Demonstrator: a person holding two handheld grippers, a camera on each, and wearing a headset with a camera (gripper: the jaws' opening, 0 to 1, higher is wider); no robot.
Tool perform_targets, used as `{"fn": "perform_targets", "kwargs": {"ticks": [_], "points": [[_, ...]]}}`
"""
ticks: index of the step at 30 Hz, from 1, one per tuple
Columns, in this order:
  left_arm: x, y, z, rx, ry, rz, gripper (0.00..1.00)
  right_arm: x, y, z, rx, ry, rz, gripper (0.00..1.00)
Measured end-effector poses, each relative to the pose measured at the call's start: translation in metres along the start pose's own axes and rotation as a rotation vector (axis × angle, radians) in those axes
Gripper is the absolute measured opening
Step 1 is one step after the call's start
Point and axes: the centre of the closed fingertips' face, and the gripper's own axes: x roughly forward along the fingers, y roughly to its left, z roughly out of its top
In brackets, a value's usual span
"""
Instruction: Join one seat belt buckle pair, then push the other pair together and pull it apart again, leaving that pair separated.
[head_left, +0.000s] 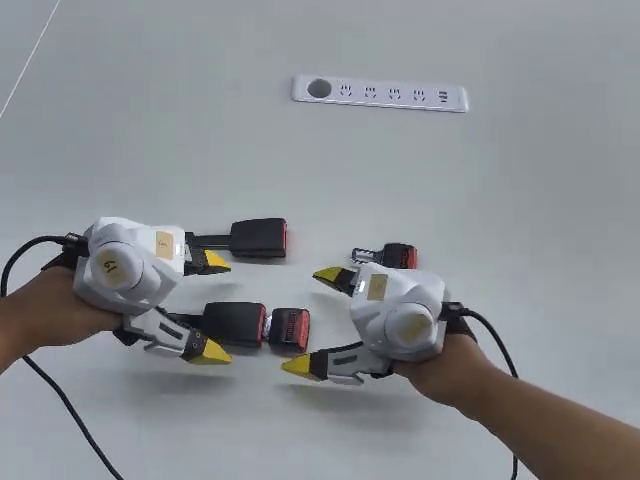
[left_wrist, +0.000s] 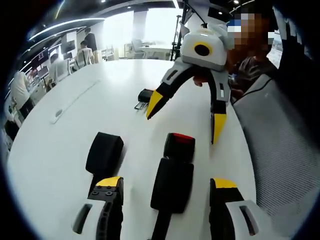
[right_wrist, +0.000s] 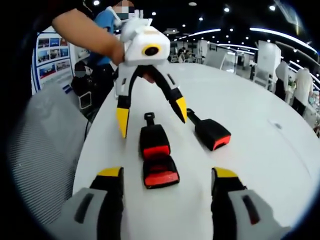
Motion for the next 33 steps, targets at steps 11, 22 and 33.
{"fn": "perform_targets", "kwargs": {"ticks": [11,22,33], "points": [[-0.012,0.038,0.012,0.009,-0.023,0.075,0.74,-0.061,-0.069,-0.019,0.077,-0.012,-0.11,0.75],[-0.008,0.078,0.013,0.011,0.017,0.093,0.7,-0.082,-0.111,-0.04,0.093,0.042,-0.083,0.75],[0.016,0.1,0.001,0.017,0.061,0.076,0.66,-0.08,-0.11,-0.064,0.106,0.103,-0.012,0.72]]}}
